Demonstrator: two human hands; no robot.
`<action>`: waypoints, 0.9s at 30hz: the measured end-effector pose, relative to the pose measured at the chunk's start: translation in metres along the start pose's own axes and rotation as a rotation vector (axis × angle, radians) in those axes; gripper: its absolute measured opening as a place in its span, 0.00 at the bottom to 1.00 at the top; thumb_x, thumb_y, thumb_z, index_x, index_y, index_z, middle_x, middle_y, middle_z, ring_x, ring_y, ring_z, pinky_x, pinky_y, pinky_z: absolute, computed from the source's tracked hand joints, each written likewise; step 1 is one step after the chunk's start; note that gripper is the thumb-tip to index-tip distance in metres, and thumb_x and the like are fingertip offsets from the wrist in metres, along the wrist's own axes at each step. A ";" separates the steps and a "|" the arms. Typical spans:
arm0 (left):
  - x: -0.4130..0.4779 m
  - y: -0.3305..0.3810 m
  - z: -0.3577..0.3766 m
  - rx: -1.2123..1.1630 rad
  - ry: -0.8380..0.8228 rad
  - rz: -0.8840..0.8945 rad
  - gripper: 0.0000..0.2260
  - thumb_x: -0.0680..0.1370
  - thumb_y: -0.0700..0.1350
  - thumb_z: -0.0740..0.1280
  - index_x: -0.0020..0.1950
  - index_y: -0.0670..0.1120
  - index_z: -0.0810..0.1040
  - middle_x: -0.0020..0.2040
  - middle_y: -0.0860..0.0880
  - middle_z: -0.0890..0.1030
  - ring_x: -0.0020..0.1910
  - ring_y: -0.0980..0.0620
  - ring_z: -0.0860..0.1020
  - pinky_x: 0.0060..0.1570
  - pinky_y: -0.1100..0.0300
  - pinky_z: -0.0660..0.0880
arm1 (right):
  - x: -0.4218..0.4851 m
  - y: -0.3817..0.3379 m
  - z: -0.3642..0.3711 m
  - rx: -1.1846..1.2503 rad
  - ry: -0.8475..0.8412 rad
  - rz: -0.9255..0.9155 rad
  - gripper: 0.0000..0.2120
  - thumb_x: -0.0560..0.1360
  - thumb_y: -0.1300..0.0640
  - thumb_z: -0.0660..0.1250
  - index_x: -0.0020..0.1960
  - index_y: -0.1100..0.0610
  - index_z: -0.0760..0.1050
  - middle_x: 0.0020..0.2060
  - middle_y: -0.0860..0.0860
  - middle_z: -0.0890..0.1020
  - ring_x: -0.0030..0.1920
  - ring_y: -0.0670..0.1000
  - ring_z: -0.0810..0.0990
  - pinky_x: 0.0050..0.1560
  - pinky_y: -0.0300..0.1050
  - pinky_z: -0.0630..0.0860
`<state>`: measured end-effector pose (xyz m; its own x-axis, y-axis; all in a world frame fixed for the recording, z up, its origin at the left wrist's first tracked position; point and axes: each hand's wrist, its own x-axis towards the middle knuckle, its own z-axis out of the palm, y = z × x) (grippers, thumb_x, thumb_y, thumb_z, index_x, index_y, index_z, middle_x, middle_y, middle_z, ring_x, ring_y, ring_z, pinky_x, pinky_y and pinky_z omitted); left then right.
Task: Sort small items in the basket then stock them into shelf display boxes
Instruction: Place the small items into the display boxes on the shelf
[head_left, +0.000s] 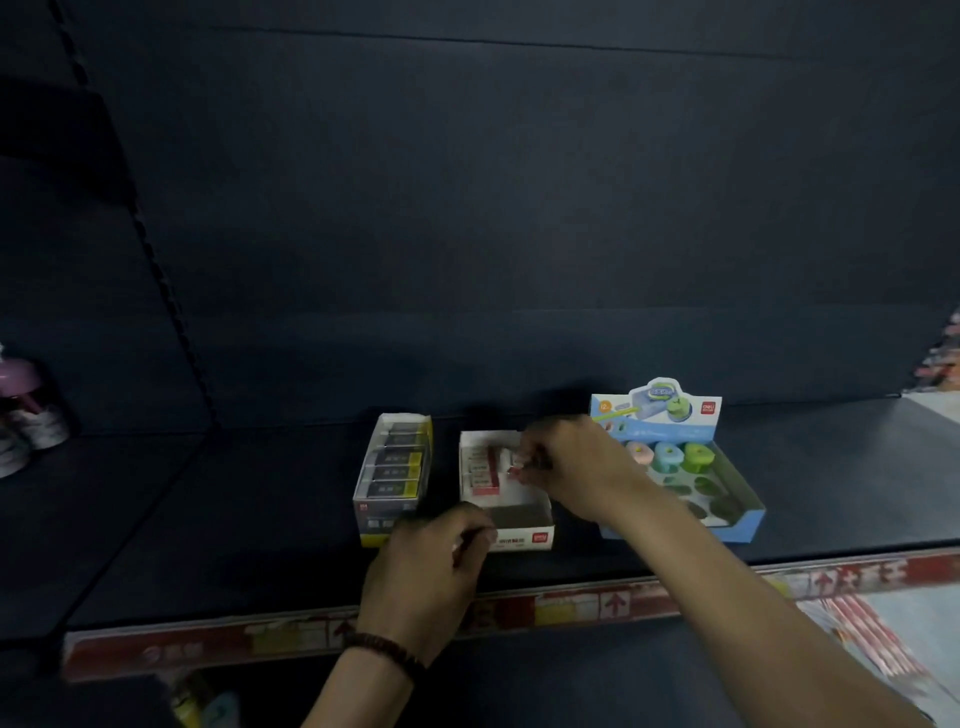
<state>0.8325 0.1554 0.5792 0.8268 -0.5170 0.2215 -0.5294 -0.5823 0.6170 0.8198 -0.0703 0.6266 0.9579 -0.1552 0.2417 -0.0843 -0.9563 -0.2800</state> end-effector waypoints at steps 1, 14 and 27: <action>0.001 0.000 0.000 0.002 -0.020 -0.011 0.04 0.82 0.60 0.65 0.55 0.64 0.77 0.49 0.65 0.82 0.51 0.64 0.79 0.51 0.55 0.81 | 0.004 0.000 0.003 -0.048 -0.019 -0.005 0.04 0.77 0.48 0.75 0.48 0.46 0.81 0.49 0.48 0.85 0.51 0.54 0.84 0.49 0.49 0.81; 0.005 0.005 -0.011 -0.120 -0.106 -0.079 0.04 0.82 0.57 0.68 0.50 0.61 0.82 0.49 0.67 0.83 0.51 0.68 0.79 0.54 0.59 0.80 | 0.017 -0.019 0.014 -0.304 -0.132 0.055 0.07 0.78 0.50 0.73 0.55 0.49 0.86 0.55 0.51 0.86 0.56 0.57 0.85 0.49 0.48 0.78; -0.004 0.026 -0.027 -0.939 0.007 -0.097 0.08 0.87 0.39 0.60 0.62 0.46 0.77 0.52 0.47 0.87 0.52 0.47 0.86 0.51 0.55 0.83 | 0.002 -0.001 -0.017 0.272 0.058 0.025 0.13 0.81 0.59 0.68 0.56 0.44 0.87 0.48 0.39 0.88 0.49 0.38 0.84 0.54 0.36 0.78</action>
<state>0.8206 0.1596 0.6147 0.8619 -0.4873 0.1401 -0.0915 0.1223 0.9883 0.8174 -0.0735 0.6433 0.9384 -0.1992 0.2823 -0.0232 -0.8517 -0.5236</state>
